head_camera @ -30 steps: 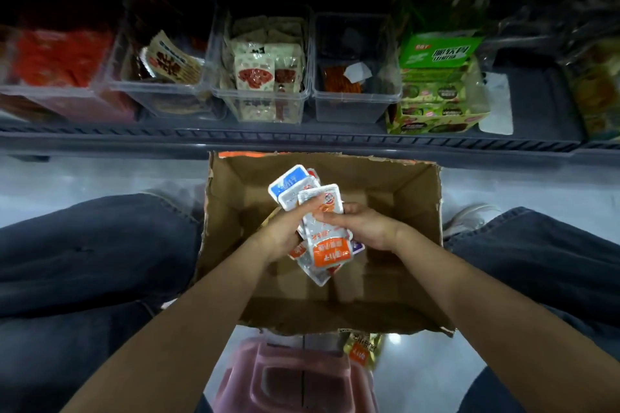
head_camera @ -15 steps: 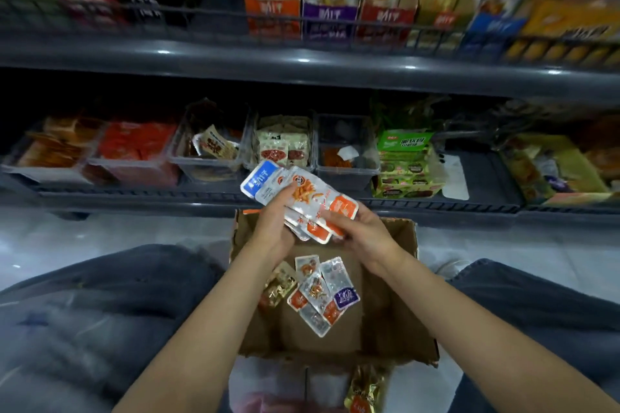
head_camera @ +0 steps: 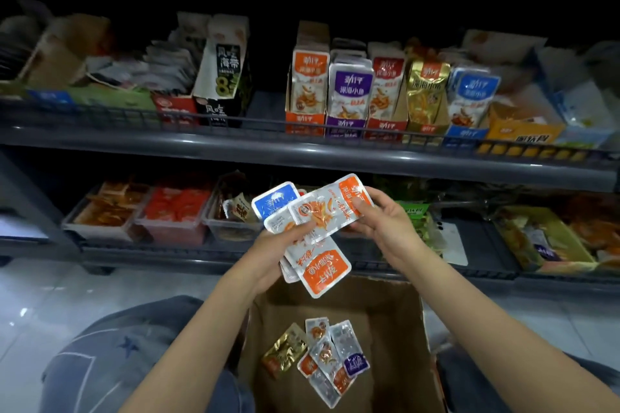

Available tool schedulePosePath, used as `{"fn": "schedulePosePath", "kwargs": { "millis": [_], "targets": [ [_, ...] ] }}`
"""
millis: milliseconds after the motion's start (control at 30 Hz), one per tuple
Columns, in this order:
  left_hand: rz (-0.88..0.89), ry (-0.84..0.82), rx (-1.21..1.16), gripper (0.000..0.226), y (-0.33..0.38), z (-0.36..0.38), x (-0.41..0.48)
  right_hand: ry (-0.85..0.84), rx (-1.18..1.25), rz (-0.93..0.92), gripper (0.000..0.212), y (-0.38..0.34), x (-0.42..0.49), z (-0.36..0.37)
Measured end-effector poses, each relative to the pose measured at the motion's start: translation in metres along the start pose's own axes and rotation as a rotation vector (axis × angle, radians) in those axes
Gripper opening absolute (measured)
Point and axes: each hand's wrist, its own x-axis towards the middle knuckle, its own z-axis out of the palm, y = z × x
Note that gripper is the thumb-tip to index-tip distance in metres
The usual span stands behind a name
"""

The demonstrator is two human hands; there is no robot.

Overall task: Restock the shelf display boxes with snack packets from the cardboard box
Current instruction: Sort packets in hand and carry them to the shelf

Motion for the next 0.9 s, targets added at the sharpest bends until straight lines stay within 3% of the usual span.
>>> {"fn": "schedulePosePath", "kwargs": {
  "millis": [133,300,500,667,767,900],
  "targets": [
    [0.112,0.123,-0.164,0.018,0.025,0.008,0.005,0.106,0.116,0.027,0.024,-0.019,0.0,0.012],
    [0.216,0.322,-0.354,0.006,0.041,0.022,0.01,0.114,0.04,0.084,0.026,-0.007,-0.013,0.038],
    [0.242,0.333,-0.383,0.018,0.05,0.029,0.009,-0.009,0.38,0.267,0.014,-0.007,-0.016,0.062],
    [0.139,0.243,-0.38,0.045,0.062,0.012,0.009,0.008,0.295,0.277,0.021,-0.023,-0.008,0.056],
    [0.064,0.246,-0.295,0.047,0.07,-0.008,0.008,-0.015,0.179,0.242,0.022,-0.04,-0.003,0.042],
    [0.052,0.16,-0.02,0.034,0.079,-0.017,0.002,-0.002,-0.158,0.12,0.032,-0.061,0.008,0.037]
  ]
}}
